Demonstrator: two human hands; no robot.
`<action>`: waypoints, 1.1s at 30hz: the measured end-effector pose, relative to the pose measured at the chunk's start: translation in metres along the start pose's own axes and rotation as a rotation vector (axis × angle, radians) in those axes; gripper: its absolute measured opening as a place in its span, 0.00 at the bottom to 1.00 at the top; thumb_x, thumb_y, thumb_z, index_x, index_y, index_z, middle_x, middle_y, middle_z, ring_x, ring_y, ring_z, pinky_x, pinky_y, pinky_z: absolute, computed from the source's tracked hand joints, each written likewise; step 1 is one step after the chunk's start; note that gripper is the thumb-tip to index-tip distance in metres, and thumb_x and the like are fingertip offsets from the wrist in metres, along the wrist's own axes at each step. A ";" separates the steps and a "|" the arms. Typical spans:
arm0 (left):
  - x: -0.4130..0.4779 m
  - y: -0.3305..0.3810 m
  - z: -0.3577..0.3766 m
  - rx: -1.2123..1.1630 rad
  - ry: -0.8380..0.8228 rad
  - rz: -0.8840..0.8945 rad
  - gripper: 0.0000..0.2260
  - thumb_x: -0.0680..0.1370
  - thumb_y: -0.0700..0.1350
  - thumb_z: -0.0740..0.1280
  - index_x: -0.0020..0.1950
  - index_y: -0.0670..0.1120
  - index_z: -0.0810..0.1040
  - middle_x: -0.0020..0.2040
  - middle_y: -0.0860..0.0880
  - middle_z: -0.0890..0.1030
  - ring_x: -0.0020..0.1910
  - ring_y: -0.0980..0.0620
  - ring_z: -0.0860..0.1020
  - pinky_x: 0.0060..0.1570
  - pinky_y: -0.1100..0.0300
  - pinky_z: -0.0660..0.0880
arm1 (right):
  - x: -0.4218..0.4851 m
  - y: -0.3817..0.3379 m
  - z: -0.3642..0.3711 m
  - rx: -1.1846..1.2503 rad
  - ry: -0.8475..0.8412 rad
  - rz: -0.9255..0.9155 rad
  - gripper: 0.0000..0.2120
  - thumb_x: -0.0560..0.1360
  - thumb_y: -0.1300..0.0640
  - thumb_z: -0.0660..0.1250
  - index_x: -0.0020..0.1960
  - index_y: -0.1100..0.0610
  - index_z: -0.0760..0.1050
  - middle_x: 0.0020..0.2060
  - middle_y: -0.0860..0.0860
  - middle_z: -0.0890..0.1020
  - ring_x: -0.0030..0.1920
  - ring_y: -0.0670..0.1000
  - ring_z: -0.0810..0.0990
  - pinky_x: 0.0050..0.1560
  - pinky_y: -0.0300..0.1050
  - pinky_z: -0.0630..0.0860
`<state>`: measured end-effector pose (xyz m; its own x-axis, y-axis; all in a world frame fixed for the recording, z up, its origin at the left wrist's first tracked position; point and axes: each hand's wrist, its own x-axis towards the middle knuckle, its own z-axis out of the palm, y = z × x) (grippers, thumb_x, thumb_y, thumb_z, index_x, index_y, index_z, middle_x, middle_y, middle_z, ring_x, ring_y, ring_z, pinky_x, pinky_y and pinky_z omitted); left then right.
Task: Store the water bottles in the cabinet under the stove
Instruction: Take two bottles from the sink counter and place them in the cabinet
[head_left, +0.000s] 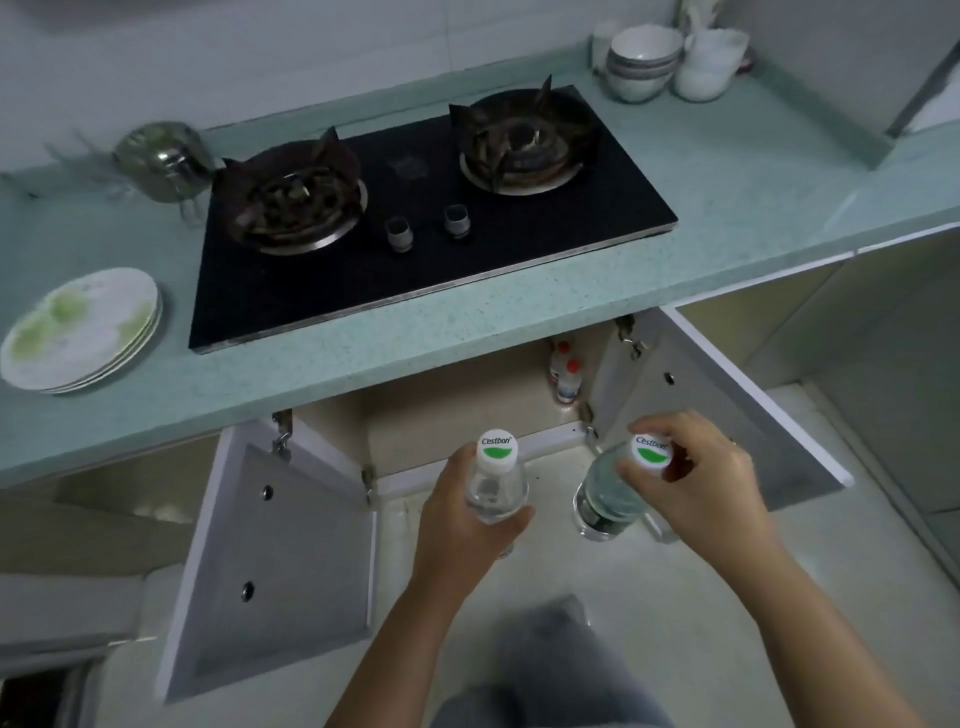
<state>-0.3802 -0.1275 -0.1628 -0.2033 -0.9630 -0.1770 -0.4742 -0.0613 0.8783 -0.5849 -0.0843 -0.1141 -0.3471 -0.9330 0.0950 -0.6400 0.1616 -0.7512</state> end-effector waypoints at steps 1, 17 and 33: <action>0.008 -0.003 0.004 0.007 -0.011 -0.004 0.27 0.63 0.45 0.78 0.54 0.60 0.67 0.52 0.53 0.78 0.46 0.58 0.77 0.35 0.78 0.71 | 0.006 0.006 0.004 0.003 -0.013 0.000 0.13 0.64 0.64 0.74 0.46 0.55 0.77 0.39 0.48 0.77 0.38 0.41 0.76 0.41 0.26 0.72; 0.185 -0.145 0.119 0.021 -0.120 -0.041 0.28 0.63 0.43 0.78 0.56 0.57 0.68 0.53 0.51 0.79 0.50 0.55 0.78 0.42 0.78 0.69 | 0.110 0.172 0.151 0.014 0.019 0.114 0.12 0.64 0.66 0.73 0.46 0.58 0.77 0.42 0.53 0.79 0.38 0.51 0.77 0.38 0.46 0.78; 0.397 -0.370 0.277 -0.073 -0.049 0.049 0.21 0.66 0.44 0.75 0.51 0.60 0.70 0.50 0.53 0.80 0.50 0.51 0.78 0.49 0.54 0.76 | 0.235 0.385 0.324 -0.117 -0.110 -0.057 0.13 0.63 0.61 0.72 0.39 0.47 0.70 0.34 0.39 0.71 0.35 0.42 0.72 0.34 0.27 0.67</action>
<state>-0.5229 -0.4141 -0.6809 -0.2671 -0.9514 -0.1533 -0.3994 -0.0355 0.9161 -0.6907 -0.3452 -0.5923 -0.2350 -0.9702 0.0584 -0.7342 0.1378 -0.6648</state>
